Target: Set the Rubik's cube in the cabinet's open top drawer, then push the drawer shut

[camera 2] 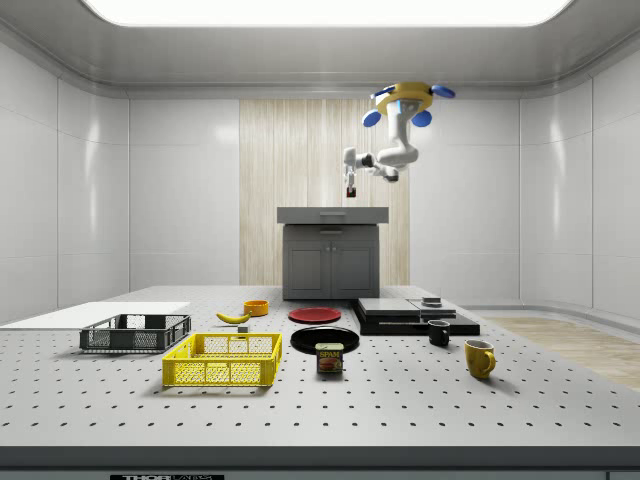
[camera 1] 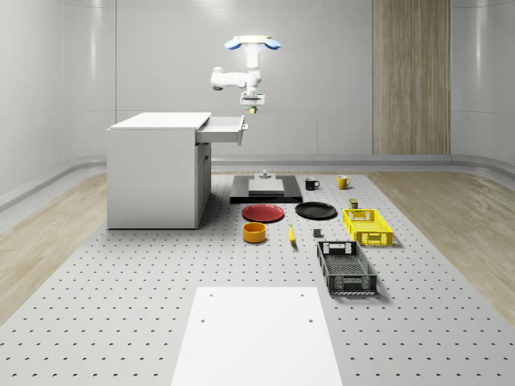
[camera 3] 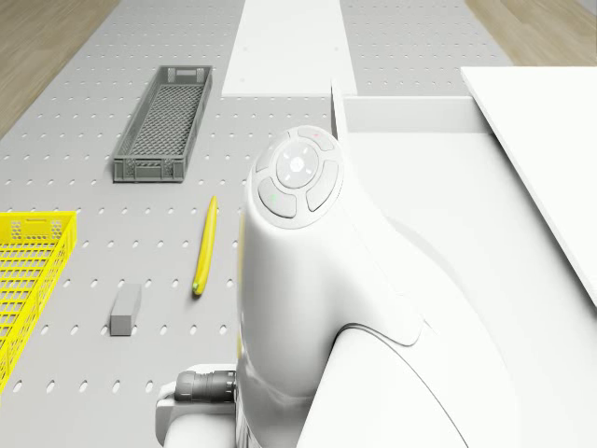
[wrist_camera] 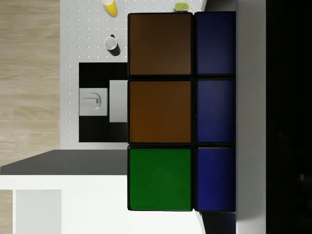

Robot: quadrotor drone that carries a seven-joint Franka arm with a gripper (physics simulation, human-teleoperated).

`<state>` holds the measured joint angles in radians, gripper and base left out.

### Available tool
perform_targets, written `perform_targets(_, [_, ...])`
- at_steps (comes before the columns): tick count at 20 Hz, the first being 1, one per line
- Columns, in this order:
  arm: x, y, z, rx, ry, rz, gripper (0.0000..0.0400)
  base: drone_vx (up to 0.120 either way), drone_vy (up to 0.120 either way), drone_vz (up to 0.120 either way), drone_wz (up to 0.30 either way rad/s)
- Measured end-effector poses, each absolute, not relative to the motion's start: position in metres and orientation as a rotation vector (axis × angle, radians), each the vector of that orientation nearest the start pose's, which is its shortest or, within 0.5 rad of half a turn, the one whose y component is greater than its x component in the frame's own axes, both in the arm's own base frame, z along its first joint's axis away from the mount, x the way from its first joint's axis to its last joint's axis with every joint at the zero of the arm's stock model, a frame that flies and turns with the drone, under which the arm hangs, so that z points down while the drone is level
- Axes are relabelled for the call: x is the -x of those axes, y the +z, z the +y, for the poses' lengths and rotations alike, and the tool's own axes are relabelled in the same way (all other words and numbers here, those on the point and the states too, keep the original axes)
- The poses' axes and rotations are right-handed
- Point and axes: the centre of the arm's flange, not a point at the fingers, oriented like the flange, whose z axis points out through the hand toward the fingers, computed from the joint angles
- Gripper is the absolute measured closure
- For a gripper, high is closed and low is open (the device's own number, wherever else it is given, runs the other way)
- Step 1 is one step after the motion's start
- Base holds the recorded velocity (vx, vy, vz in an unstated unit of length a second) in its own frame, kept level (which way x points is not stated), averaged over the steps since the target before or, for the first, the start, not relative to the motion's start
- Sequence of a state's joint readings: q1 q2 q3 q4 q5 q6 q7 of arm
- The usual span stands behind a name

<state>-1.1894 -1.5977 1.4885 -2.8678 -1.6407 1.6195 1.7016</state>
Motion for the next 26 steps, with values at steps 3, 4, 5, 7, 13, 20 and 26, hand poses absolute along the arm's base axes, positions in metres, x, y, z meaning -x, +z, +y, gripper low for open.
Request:
perform_targets(3, [-0.3107, 0.4626, 0.0000, -0.001, 0.786, -0.002, 0.0075, 0.000, -0.120, 0.000, 0.000])
perform_targets(4, [-0.3107, 0.4626, 0.0000, -0.001, 0.786, -0.002, 0.0075, 0.000, -0.120, 0.000, 0.000])
perform_targets(5, [-0.3107, 0.4626, 0.0000, -0.001, 0.786, -0.002, 0.0075, 0.000, -0.120, 0.000, 0.000])
perform_targets(7, [-0.3107, 0.4626, 0.0000, -0.001, 0.786, -0.002, 0.0075, 0.000, -0.120, 0.000, 0.000])
perform_targets(13, [-0.3107, 0.4626, 0.0000, -0.001, 0.786, -0.002, 0.0075, 0.000, -0.120, 0.000, 0.000])
perform_targets(20, [-0.3107, 0.4626, 0.0000, -0.001, 0.786, -0.002, 0.0075, 0.000, -0.120, 0.000, 0.000])
perform_targets(26, [-0.3107, 0.4626, 0.0000, -0.001, 0.786, -0.002, 0.0075, 0.000, -0.120, -0.027, 0.000])
